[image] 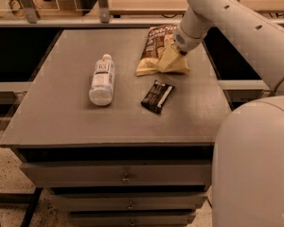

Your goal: Pick brown chip bag

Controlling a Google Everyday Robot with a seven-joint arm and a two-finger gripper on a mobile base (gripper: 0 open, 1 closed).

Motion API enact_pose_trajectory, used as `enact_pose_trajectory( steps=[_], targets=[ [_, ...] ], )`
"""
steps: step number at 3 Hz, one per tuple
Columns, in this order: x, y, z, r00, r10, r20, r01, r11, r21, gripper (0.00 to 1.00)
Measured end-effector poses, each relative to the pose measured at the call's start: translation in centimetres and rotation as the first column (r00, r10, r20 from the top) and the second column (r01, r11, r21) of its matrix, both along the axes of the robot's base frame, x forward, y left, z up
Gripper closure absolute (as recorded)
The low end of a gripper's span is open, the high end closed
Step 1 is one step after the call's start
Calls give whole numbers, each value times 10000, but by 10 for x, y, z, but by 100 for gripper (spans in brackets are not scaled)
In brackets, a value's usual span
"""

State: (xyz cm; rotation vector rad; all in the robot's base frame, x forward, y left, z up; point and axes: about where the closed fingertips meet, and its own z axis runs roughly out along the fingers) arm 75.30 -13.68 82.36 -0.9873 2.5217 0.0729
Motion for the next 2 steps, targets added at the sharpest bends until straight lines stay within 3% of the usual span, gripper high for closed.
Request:
enact_pose_trajectory(
  steps=[1,2],
  targets=[
    [0,0,2,10000,1,0,-1,10000,0,85],
    [0,9,23,9963,838,168,-839,9965,62,100]
  ],
)
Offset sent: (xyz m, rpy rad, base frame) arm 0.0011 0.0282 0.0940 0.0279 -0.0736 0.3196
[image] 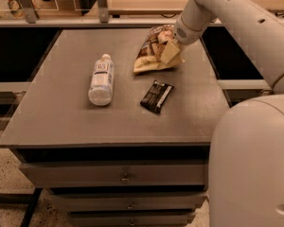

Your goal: Pick brown chip bag

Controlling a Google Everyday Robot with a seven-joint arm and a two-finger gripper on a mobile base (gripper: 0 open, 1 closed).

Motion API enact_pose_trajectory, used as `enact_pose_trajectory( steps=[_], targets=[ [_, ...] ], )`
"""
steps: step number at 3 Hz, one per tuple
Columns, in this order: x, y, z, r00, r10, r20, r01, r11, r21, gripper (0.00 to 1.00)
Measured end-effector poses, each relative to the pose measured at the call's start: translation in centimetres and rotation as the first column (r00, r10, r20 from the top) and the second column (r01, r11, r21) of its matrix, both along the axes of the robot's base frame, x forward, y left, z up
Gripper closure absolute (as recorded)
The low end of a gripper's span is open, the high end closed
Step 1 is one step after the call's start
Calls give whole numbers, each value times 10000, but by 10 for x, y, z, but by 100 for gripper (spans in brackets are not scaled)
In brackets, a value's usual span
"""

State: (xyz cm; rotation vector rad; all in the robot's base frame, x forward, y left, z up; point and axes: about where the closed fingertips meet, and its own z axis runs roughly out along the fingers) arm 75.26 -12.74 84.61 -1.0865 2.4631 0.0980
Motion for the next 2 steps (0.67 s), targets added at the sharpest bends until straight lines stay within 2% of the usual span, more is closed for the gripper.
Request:
enact_pose_trajectory(
  steps=[1,2],
  targets=[
    [-6,16,49,9857,1569,614,-1580,9873,138,100],
    [-14,24,90,9616,2455,1230,-2491,9684,150,100]
  ],
)
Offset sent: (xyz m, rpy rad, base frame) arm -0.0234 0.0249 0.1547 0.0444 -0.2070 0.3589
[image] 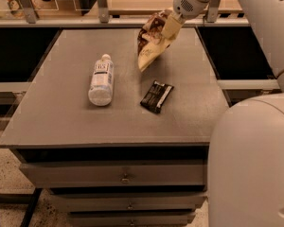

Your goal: Pick brown chip bag

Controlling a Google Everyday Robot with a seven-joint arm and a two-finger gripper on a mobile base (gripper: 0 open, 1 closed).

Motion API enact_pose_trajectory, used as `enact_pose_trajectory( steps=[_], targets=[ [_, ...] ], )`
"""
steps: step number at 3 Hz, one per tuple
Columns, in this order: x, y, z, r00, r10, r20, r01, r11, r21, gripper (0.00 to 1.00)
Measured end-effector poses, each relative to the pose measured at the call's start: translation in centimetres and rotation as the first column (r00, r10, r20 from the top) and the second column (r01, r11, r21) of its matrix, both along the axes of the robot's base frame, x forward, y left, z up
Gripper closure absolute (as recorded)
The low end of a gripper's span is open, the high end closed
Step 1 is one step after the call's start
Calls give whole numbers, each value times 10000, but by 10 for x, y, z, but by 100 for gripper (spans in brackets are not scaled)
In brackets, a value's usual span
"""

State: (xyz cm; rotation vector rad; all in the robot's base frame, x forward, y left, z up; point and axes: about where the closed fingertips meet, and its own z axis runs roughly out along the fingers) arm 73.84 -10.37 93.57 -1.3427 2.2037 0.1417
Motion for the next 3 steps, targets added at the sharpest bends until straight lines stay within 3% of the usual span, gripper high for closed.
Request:
enact_pose_trajectory(
  steps=[3],
  targets=[
    [-30,-4,80,9921,790,975,-866,9933,768,100]
  ],
)
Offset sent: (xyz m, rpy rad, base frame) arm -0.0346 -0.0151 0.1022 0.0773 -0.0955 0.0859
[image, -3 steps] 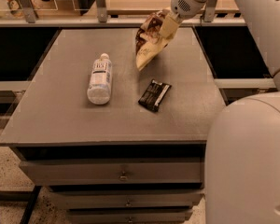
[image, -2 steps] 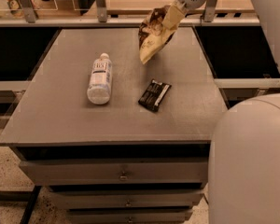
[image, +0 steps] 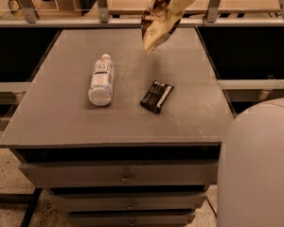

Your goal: Pick brown chip bag

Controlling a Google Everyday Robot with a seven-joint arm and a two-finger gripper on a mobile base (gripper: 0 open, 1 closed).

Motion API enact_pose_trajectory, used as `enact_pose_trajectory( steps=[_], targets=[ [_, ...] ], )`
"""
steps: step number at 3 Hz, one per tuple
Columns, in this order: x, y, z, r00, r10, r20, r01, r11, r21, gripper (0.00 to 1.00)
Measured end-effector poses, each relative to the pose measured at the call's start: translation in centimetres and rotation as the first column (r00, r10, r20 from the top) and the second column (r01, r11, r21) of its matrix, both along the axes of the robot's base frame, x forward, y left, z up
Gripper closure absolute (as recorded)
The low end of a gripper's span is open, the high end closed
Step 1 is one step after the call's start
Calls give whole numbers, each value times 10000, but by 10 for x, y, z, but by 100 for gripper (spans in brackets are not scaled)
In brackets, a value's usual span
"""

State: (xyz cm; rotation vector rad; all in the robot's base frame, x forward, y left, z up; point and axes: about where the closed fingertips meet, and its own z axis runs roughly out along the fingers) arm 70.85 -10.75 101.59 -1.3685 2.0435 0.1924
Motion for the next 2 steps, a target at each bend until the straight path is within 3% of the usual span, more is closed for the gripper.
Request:
enact_pose_trajectory(
  steps=[1,2],
  targets=[
    [-8,3,23,9990,272,365,-281,9993,235,100],
    [-8,3,22,9990,272,365,-281,9993,236,100]
  ],
)
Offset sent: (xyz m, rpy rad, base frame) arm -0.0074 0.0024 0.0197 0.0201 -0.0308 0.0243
